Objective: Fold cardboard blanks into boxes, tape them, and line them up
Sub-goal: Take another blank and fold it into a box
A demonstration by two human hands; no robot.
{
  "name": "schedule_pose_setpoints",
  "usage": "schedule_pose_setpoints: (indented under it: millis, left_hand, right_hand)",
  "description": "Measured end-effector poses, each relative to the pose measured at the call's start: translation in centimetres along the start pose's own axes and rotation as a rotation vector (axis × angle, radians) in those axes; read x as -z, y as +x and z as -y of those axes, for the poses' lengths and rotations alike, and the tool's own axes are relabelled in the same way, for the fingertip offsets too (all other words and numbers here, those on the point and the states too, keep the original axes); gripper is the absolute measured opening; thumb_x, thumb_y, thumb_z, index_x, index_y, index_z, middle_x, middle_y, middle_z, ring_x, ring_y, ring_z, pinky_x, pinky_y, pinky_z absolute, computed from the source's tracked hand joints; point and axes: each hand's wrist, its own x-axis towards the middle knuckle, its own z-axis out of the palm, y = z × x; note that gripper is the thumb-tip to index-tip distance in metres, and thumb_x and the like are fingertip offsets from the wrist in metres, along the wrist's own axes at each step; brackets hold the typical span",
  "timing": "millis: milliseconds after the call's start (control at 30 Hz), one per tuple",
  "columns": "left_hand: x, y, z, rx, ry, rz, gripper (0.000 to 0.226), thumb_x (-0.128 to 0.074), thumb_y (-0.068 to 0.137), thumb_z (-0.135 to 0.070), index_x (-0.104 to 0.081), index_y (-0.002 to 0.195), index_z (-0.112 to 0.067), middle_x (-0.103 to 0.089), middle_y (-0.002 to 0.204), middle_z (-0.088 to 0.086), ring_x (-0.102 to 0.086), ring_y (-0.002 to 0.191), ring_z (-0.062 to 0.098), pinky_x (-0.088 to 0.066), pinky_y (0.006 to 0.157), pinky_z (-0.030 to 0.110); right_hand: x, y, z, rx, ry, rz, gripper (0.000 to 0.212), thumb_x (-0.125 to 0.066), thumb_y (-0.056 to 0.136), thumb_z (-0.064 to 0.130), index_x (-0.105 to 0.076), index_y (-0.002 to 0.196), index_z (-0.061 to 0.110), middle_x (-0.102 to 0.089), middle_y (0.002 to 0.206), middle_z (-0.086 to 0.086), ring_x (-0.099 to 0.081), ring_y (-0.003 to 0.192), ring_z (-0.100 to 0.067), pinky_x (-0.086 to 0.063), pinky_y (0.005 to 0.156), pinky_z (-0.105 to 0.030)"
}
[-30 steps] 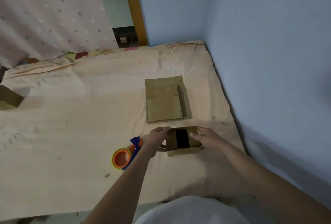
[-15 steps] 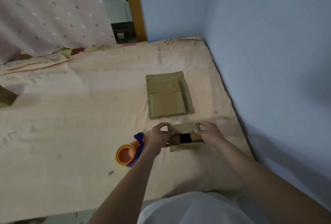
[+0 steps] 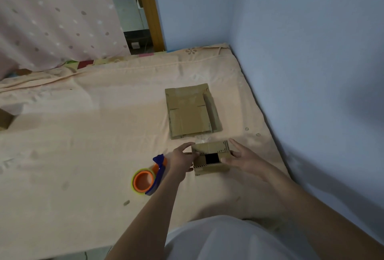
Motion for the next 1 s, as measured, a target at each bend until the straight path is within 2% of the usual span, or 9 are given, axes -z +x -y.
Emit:
schedule_pose_setpoints:
  millis: [233, 333, 500, 600, 667, 733, 800, 900, 1000]
  left_hand:
    - [-0.3, -0.1, 0.4, 0.117, -0.182, 0.056, 0.042, -0.068, 0.092, -0.009, -0.061, 0.122, -0.038, -0.069, 0.098, 0.003, -0.067, 0.094, 0.022, -0.055, 0.093, 0.051]
    - [0.1, -0.2, 0.7, 0.143, -0.239, 0.089, 0.039, -0.068, 0.093, -0.011, -0.064, 0.126, -0.032, -0.068, 0.105, 0.004, -0.066, 0.098, 0.027, -0.056, 0.09, 0.05]
    - [0.3, -0.2, 0.7, 0.122, -0.219, 0.105, 0.045, -0.075, 0.087, -0.032, -0.061, 0.13, -0.028, -0.065, 0.117, 0.004, -0.063, 0.106, 0.029, -0.058, 0.086, 0.048]
    - [0.0, 0.2, 0.8, 0.097, -0.182, 0.103, 0.048, -0.078, 0.084, -0.021, -0.06, 0.129, -0.028, -0.071, 0.105, 0.004, -0.067, 0.098, 0.024, -0.059, 0.08, 0.044]
    - [-0.3, 0.6, 0.9, 0.091, -0.147, 0.091, 0.049, -0.078, 0.085, -0.019, -0.059, 0.13, -0.027, -0.072, 0.103, 0.004, -0.068, 0.096, 0.024, -0.059, 0.083, 0.046]
    - [-0.4, 0.8, 0.8, 0.117, -0.117, 0.074, 0.052, -0.079, 0.084, -0.022, -0.059, 0.131, -0.03, -0.07, 0.104, 0.004, -0.067, 0.098, 0.027, -0.057, 0.087, 0.049]
    - [-0.2, 0.6, 0.6, 0.157, -0.082, 0.077, 0.059, -0.081, 0.082, -0.031, -0.056, 0.135, -0.033, -0.064, 0.118, 0.008, -0.063, 0.104, 0.034, -0.058, 0.086, 0.05]
    - [0.1, 0.1, 0.5, 0.187, -0.091, 0.157, 0.066, -0.076, 0.085, -0.037, -0.046, 0.143, -0.038, -0.052, 0.134, 0.009, -0.058, 0.111, 0.039, -0.059, 0.08, 0.049]
    - [0.1, -0.3, 0.4, 0.158, -0.24, 0.239, 0.058, -0.075, 0.087, -0.023, -0.051, 0.138, -0.033, -0.058, 0.118, 0.004, -0.062, 0.104, 0.029, -0.058, 0.084, 0.056]
  right_hand:
    - [-0.9, 1.3, 0.6, 0.077, -0.056, -0.234, 0.076, -0.08, 0.081, 0.047, -0.048, 0.146, 0.027, -0.048, 0.149, 0.0, -0.048, 0.132, -0.014, -0.044, 0.107, -0.035]
    - [-1.6, 2.1, 0.7, 0.088, -0.07, -0.356, 0.06, -0.081, 0.081, 0.042, -0.057, 0.132, 0.022, -0.056, 0.134, -0.001, -0.051, 0.115, -0.011, -0.045, 0.094, -0.03]
    - [-2.2, 2.6, 0.6, 0.094, -0.115, -0.452, 0.048, -0.084, 0.079, 0.035, -0.06, 0.119, 0.022, -0.057, 0.107, 0.002, -0.054, 0.106, -0.016, -0.039, 0.081, -0.025]
    - [-2.6, 2.7, 0.2, 0.128, -0.14, -0.464, 0.048, -0.083, 0.08, 0.035, -0.058, 0.12, 0.024, -0.058, 0.106, 0.001, -0.055, 0.104, -0.018, -0.038, 0.08, -0.026]
    - [-2.8, 3.0, 0.0, 0.116, -0.139, -0.458, 0.052, -0.08, 0.083, 0.036, -0.058, 0.127, 0.022, -0.06, 0.111, -0.001, -0.057, 0.111, -0.021, -0.04, 0.083, -0.027]
    - [-2.8, 3.5, -0.1, 0.058, -0.155, -0.426, 0.061, -0.075, 0.087, 0.042, -0.053, 0.14, 0.02, -0.06, 0.129, -0.005, -0.055, 0.123, -0.024, -0.044, 0.095, -0.032]
    - [-2.6, 3.8, 0.0, -0.004, -0.181, -0.36, 0.064, -0.068, 0.091, 0.048, -0.048, 0.146, 0.022, -0.053, 0.144, -0.001, -0.052, 0.131, -0.025, -0.043, 0.107, -0.038]
    - [-2.5, 3.8, 0.4, -0.073, 0.002, -0.231, 0.044, -0.061, 0.096, 0.043, -0.053, 0.136, 0.027, -0.061, 0.133, 0.0, -0.06, 0.118, -0.025, -0.051, 0.098, -0.048]
    - [-2.4, 3.7, 0.8, -0.12, 0.17, -0.207, 0.039, -0.065, 0.096, 0.038, -0.057, 0.132, 0.026, -0.06, 0.132, -0.001, -0.062, 0.114, -0.025, -0.051, 0.096, -0.057]
